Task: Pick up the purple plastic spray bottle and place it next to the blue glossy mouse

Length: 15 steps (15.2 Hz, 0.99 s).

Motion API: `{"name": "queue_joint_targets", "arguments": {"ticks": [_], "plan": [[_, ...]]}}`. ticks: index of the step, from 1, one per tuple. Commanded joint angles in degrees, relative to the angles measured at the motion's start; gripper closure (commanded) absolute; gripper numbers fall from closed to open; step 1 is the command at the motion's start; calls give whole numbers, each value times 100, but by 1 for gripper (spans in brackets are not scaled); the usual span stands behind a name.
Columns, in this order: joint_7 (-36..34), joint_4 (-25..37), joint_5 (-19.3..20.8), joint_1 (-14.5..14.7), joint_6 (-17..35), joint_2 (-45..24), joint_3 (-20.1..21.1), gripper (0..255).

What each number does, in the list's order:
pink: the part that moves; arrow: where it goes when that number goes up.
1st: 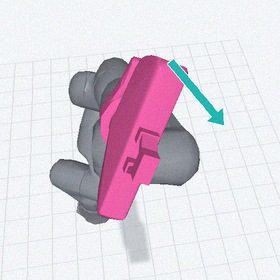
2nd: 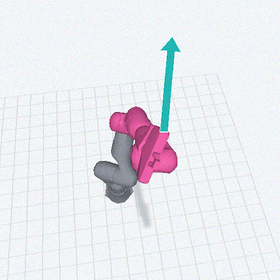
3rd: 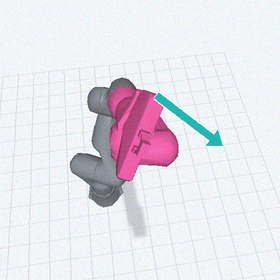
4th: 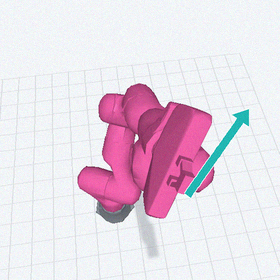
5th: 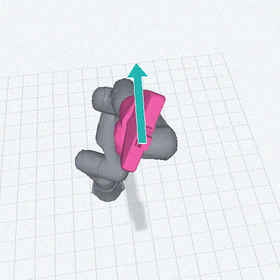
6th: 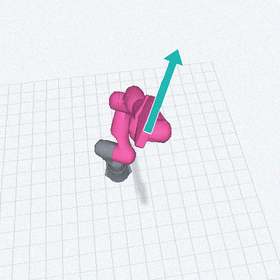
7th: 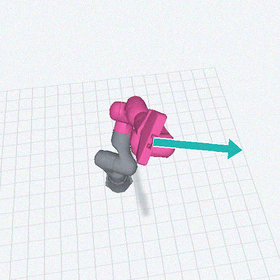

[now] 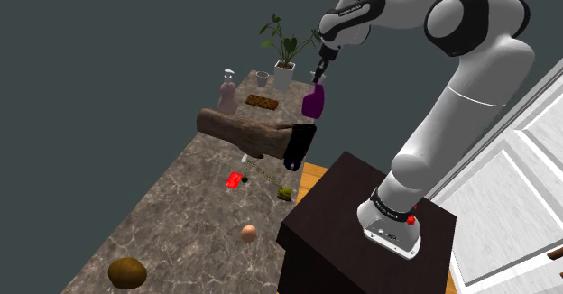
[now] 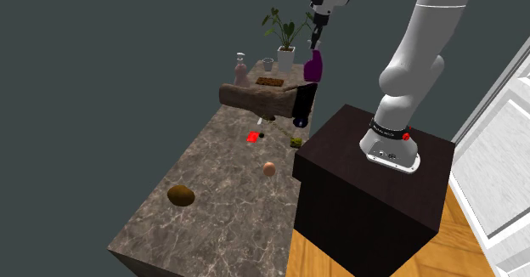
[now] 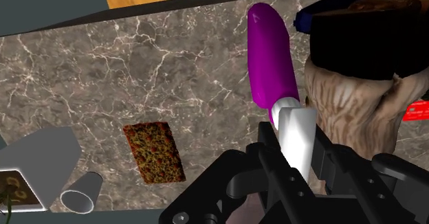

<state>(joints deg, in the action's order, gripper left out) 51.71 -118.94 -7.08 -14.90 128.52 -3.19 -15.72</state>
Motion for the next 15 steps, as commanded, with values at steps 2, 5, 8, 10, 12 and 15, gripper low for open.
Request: {"name": "queue_joint_targets", "arguments": {"ticks": [2, 5, 8, 10, 12, 15], "plan": [[49, -143, -57, 0, 237, -97, 7, 255], [107, -249, -124, -5, 451, -212, 14, 255], [171, -344, -199, -11, 661, -337, 25, 255], [217, -401, -253, -17, 801, -426, 35, 255], [266, -452, -311, -23, 939, -519, 47, 255], [343, -520, -406, -37, 1143, -666, 69, 255]]}}
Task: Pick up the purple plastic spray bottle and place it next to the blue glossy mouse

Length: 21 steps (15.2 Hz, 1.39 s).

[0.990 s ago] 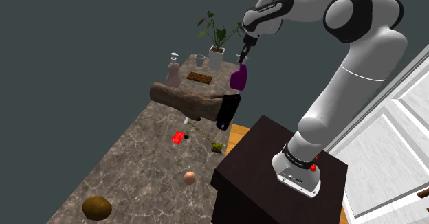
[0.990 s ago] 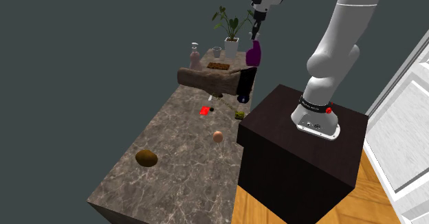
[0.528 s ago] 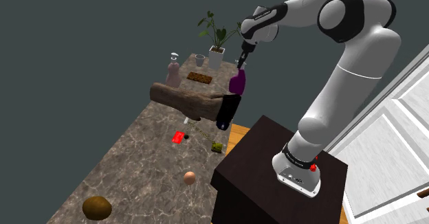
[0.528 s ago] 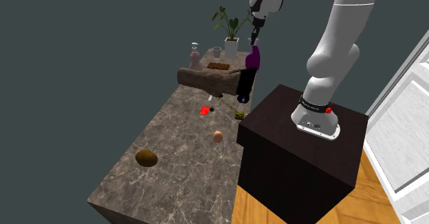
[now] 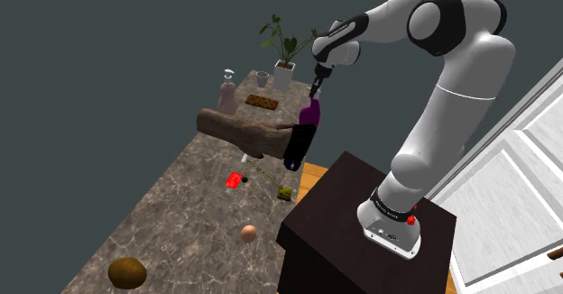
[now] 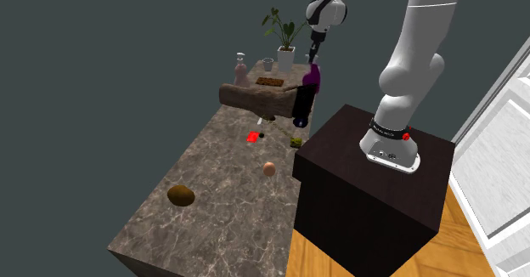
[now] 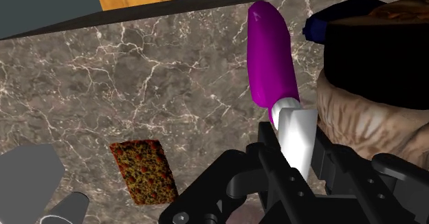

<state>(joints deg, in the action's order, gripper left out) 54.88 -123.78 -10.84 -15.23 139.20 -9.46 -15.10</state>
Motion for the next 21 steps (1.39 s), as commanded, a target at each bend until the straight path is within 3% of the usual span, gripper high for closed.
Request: {"name": "queue_joint_targets", "arguments": {"ticks": [1, 17, 21], "plan": [[54, -56, -63, -10, 142, -90, 16, 255], [563, -194, -687, -182, 1163, -1026, 281, 255], [590, -193, -720, -197, 1210, -1078, 302, 255]]}}
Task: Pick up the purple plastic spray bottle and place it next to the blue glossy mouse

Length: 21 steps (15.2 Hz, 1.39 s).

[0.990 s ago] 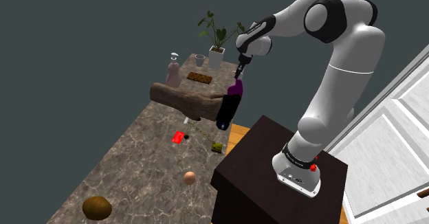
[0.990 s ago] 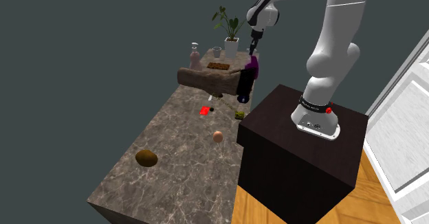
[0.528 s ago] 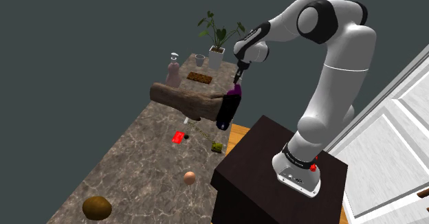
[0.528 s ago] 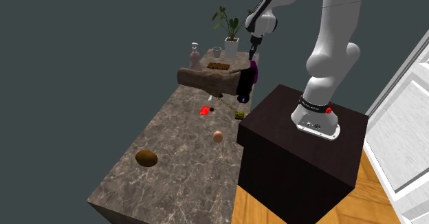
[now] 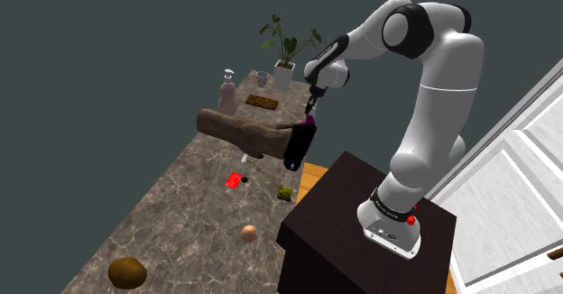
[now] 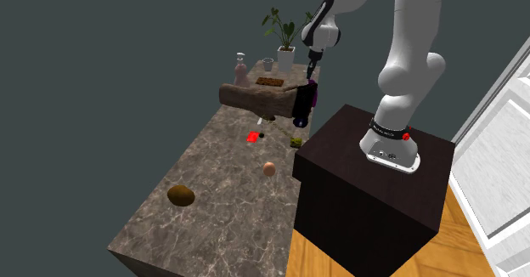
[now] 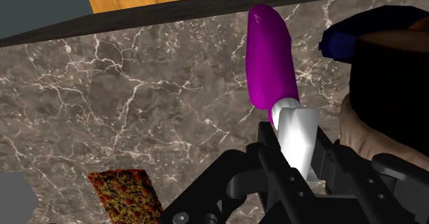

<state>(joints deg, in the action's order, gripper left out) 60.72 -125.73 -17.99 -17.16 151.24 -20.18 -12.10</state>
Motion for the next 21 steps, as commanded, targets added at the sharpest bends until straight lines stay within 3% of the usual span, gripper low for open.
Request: {"name": "queue_joint_targets", "arguments": {"ticks": [1, 4, 5, 10, 14, 21], "plan": [[6, 2, -5, -4, 6, -6, 2, 255], [6, 2, -5, -4, 6, -6, 2, 255], [6, 2, -4, -4, 6, -5, 2, 0], [6, 2, -4, -4, 6, -5, 2, 0], [-265, -90, 382, 118, -537, 657, -219, 0], [-266, -90, 383, 114, -537, 657, -215, 0]]}}
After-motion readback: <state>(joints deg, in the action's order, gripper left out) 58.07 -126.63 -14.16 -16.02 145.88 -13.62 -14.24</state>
